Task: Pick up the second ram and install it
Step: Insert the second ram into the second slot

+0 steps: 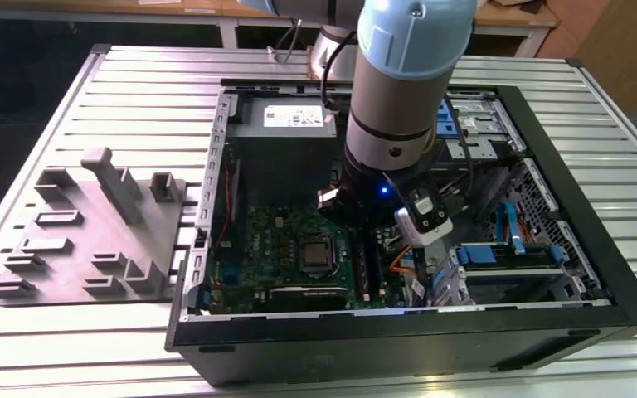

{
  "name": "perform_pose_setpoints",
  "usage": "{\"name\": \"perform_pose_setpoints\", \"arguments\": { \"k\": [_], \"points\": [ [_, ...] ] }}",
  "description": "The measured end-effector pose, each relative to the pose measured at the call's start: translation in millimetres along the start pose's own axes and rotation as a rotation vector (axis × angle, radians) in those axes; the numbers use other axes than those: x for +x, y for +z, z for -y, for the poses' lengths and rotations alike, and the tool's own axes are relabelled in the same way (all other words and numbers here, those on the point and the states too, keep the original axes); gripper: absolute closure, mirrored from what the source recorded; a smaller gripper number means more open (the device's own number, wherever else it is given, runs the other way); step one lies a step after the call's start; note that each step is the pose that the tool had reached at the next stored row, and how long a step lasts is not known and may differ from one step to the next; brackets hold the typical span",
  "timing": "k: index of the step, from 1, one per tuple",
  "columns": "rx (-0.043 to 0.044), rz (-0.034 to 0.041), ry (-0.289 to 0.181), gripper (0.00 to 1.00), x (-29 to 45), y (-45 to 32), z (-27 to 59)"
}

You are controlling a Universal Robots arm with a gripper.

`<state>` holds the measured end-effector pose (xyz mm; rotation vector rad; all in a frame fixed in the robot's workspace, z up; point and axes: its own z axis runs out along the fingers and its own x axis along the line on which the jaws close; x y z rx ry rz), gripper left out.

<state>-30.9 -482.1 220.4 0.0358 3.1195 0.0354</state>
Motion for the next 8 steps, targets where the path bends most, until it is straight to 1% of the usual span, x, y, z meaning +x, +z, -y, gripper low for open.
{"name": "perform_pose_setpoints", "arguments": {
  "k": [3,8],
  "points": [
    [0.0002,-0.0001,0.0,0.89,0.1,2.1,0.1],
    [0.0,0.0,0.0,0.89,0.1,3.1,0.1]
  ]
}}
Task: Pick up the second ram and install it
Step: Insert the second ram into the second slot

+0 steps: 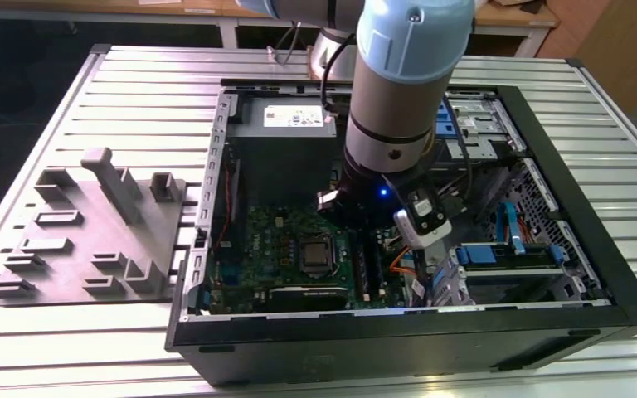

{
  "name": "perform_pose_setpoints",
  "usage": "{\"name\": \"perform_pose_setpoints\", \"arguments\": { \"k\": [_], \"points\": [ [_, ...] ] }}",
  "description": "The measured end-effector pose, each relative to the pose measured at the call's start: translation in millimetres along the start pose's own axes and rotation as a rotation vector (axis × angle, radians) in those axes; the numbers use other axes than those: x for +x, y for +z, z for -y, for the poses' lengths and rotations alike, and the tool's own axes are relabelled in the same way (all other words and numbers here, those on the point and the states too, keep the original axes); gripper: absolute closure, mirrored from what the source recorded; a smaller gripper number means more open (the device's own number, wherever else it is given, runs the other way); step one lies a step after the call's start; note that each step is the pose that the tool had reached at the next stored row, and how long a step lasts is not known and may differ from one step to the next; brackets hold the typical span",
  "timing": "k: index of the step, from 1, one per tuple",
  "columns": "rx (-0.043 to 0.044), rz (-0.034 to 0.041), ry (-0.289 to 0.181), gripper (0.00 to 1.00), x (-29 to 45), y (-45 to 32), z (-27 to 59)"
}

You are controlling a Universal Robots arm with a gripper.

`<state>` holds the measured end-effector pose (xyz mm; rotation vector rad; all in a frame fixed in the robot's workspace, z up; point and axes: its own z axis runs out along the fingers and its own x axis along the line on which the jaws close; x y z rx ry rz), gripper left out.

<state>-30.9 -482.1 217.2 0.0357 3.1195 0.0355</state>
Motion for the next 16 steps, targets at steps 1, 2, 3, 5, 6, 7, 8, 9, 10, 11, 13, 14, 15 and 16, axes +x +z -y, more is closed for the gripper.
{"name": "perform_pose_setpoints", "arguments": {
  "k": [1,2,3,5,6,7,8,9,10,11,13,14,15,16],
  "points": [
    [0.0001,0.0,0.0,0.89,0.1,0.9,0.0],
    [0.0002,0.0,0.0,0.89,0.2,2.0,0.0],
    [0.0005,-0.0001,0.0,0.89,0.3,3.0,0.1],
    [0.0009,-0.0003,0.0,0.89,0.5,3.6,0.1],
    [0.0009,-0.0003,0.0,0.89,0.5,3.6,0.2],
    [0.0007,-0.0003,0.0,0.89,0.6,3.8,0.1],
    [0.0005,-0.0002,0.0,0.89,0.5,3.9,0.1],
    [0.0004,-0.0002,0.0,0.89,0.5,3.9,0.1],
    [0.0004,-0.0002,0.0,0.89,0.5,3.9,0.1],
    [0.0004,-0.0002,0.0,0.89,0.5,3.9,0.1],
    [0.0004,-0.0001,0.0,0.88,0.6,4.0,0.1],
    [0.0002,0.0,0.0,0.88,0.6,4.1,0.1],
    [0.0001,0.0,0.0,0.82,0.6,4.1,0.1],
    [0.0001,0.0,0.0,0.82,0.6,4.1,0.1]
  ]
}}
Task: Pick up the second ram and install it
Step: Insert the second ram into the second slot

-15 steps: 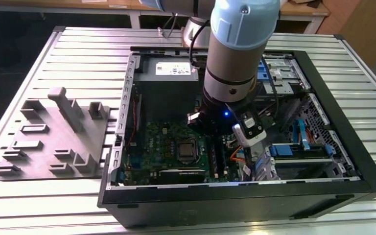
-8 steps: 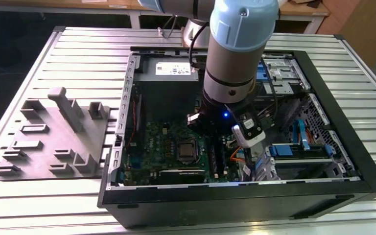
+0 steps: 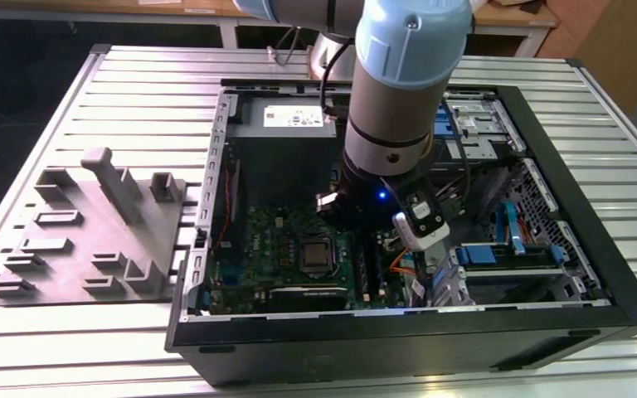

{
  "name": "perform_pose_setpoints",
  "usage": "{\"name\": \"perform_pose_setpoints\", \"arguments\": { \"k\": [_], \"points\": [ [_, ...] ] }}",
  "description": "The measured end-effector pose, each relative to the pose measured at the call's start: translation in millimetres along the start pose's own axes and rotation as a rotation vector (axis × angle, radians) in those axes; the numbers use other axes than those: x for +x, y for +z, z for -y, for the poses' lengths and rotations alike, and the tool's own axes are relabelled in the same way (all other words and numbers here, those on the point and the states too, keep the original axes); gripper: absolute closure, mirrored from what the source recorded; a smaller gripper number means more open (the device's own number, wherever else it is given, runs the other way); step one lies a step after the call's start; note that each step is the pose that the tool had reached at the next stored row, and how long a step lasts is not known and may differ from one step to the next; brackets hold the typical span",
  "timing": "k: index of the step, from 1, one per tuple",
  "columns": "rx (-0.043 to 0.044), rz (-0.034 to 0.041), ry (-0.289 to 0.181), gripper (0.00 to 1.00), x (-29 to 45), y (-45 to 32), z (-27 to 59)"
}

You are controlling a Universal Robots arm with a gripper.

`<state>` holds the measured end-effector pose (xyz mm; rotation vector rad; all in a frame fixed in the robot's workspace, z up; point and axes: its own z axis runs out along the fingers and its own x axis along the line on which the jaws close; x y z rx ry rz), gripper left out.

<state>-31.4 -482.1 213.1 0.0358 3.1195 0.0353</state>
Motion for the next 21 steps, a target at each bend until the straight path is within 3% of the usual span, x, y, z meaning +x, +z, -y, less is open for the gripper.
{"name": "perform_pose_setpoints", "arguments": {
  "k": [4,13,21],
  "points": [
    [-0.0001,0.0,0.0,0.82,-0.1,-3.9,-0.1],
    [0.0002,-0.0001,0.0,0.82,-0.8,-34.9,-0.8],
    [0.0002,-0.0001,0.0,0.82,-0.8,-36.9,-0.8]
  ]
}}
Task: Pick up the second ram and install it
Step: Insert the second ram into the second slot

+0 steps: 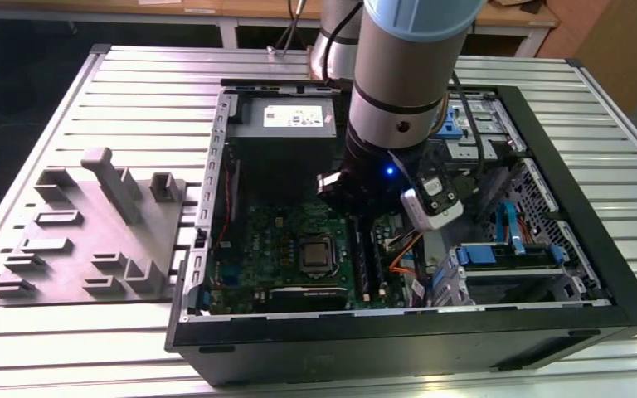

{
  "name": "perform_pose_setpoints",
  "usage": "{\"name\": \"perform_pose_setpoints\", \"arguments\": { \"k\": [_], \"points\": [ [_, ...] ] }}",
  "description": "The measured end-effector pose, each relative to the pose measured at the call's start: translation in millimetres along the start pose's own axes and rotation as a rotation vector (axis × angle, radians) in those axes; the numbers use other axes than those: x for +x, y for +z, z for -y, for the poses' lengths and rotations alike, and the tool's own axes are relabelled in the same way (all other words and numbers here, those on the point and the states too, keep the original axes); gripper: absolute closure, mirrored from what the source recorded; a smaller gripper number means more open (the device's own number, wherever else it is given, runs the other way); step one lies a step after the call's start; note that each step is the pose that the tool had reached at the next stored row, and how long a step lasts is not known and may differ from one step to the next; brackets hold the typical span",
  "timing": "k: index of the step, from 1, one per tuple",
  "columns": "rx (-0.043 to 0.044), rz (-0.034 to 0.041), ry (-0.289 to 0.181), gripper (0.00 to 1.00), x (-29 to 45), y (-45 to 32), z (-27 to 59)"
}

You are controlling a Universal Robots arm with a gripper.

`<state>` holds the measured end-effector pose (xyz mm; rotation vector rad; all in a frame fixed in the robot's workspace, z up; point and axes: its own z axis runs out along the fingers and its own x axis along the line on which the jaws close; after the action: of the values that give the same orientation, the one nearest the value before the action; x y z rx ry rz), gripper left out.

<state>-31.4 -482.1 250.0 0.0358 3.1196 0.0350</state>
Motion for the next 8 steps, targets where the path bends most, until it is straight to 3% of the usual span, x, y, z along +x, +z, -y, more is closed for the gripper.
{"name": "perform_pose_setpoints", "arguments": {
  "k": [2,8],
  "points": [
    [-0.0001,0.0,0.0,0.89,0.0,0.0,0.0],
    [0.0,0.0,0.0,0.9,0.0,-0.3,0.0]
  ]
}}
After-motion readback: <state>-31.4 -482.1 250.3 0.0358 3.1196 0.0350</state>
